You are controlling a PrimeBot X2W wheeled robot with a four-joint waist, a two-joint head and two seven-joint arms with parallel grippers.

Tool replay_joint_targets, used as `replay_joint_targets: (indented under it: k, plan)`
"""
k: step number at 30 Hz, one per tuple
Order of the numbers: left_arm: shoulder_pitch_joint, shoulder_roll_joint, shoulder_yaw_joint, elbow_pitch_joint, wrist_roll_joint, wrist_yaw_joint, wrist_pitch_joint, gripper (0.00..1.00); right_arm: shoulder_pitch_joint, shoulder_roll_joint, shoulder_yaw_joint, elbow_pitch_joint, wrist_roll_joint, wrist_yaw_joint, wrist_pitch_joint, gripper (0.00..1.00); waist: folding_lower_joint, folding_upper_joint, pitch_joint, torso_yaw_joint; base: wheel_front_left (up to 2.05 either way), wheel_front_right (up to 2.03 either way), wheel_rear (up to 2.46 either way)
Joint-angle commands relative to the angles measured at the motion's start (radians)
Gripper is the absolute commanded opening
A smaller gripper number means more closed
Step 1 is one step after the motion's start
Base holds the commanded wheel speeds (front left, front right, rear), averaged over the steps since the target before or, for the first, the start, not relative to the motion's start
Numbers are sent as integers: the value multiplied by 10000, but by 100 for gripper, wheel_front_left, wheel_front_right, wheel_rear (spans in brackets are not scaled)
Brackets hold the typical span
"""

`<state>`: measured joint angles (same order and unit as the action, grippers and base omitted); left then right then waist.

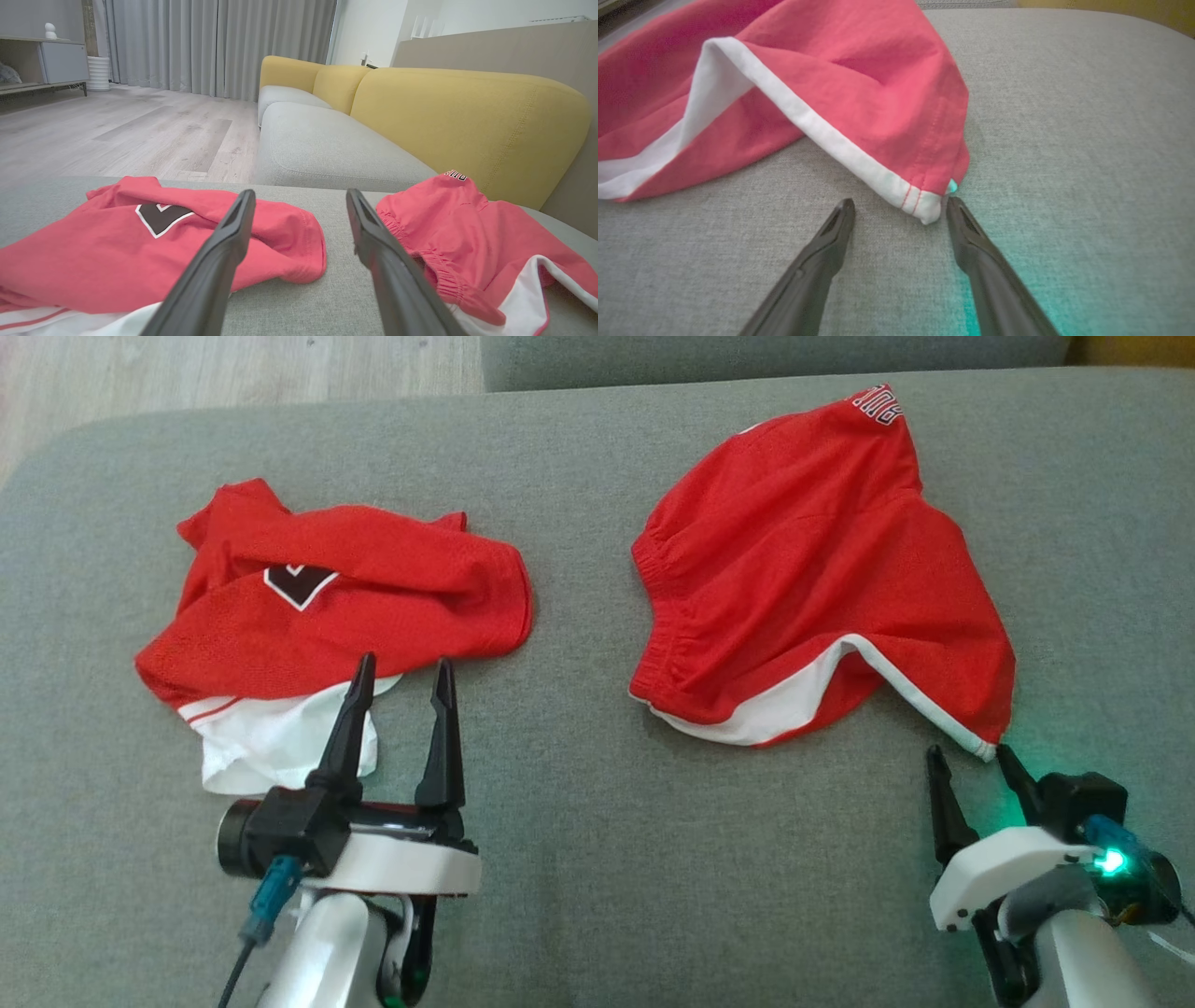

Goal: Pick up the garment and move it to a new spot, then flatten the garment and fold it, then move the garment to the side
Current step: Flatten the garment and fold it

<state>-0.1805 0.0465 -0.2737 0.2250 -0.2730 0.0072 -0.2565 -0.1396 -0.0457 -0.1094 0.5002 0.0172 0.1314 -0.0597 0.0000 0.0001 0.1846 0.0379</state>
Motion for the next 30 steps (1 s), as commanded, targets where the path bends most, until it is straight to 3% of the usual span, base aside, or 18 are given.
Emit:
replay_joint_targets:
  k: [1, 16, 17, 18, 30]
  plan:
    - [-433, 37, 268, -279, 53, -39, -53, 100, -373, -46, 199, -204, -65, -7, 13, 100, 0, -1, 4, 7, 0, 0, 0]
    - [-502, 37, 247, -308, 50, -27, -53, 100, -835, -45, 71, 174, -323, -7, -101, 98, 0, -1, 151, 9, 0, 0, 0]
    - [-510, 37, 242, -307, 46, -24, -53, 100, -856, -45, 74, 213, -327, -7, -79, 80, 0, -1, 157, 18, 0, 0, 0]
    - [-521, 37, 237, -303, 39, -18, -53, 100, -900, -45, 56, 263, -329, -7, -77, 0, 0, -1, 165, 30, 0, 0, 0]
    - [-563, 71, 121, -159, 371, -204, -53, 100, -953, -45, -661, -95, -741, -7, -211, 0, 0, -1, 60, -227, 0, 0, 0]
